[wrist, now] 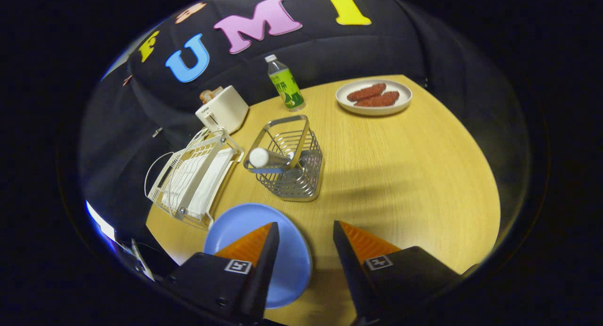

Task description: Take the plate from the dish rack, then take the spoon from the basket and place it into the plate.

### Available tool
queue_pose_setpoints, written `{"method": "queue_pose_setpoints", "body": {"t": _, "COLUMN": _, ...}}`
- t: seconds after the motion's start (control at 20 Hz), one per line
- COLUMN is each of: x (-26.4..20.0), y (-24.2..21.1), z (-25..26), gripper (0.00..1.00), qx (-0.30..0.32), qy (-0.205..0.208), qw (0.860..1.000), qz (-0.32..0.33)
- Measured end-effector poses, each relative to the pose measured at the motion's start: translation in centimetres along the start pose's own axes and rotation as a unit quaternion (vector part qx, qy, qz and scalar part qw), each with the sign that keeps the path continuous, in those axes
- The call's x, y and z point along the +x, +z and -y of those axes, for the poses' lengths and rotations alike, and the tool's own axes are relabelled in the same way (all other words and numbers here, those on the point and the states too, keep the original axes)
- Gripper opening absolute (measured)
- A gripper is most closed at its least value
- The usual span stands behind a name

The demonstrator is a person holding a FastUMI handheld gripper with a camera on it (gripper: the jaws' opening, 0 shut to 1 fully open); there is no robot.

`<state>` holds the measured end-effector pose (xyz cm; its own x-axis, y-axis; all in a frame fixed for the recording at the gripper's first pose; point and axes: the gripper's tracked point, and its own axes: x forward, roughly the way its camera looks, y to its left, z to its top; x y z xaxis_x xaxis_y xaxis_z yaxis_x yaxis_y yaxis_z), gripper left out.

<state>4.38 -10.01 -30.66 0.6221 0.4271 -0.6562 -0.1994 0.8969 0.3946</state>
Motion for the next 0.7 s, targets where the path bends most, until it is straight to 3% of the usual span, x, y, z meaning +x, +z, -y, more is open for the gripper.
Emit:
{"method": "queue_pose_setpoints", "body": {"t": 0.1, "x": -1.2, "y": 2.0, "z": -0.5, "gripper": 0.97, "qx": -0.052, "qy": 0.013, "qw": 0.997, "qz": 0.050}}
{"method": "queue_pose_setpoints", "body": {"t": 0.3, "x": -3.0, "y": 5.2, "z": -1.6, "gripper": 0.99, "qx": -0.143, "qy": 0.025, "qw": 0.981, "qz": 0.130}}
{"method": "queue_pose_setpoints", "body": {"t": 0.55, "x": -2.5, "y": 7.6, "z": -3.4, "gripper": 0.98, "qx": -0.163, "qy": 0.047, "qw": 0.966, "qz": 0.195}}
{"method": "queue_pose_setpoints", "body": {"t": 0.7, "x": -1.2, "y": 8.6, "z": -2.6, "gripper": 0.98, "qx": -0.190, "qy": 0.024, "qw": 0.956, "qz": 0.220}}
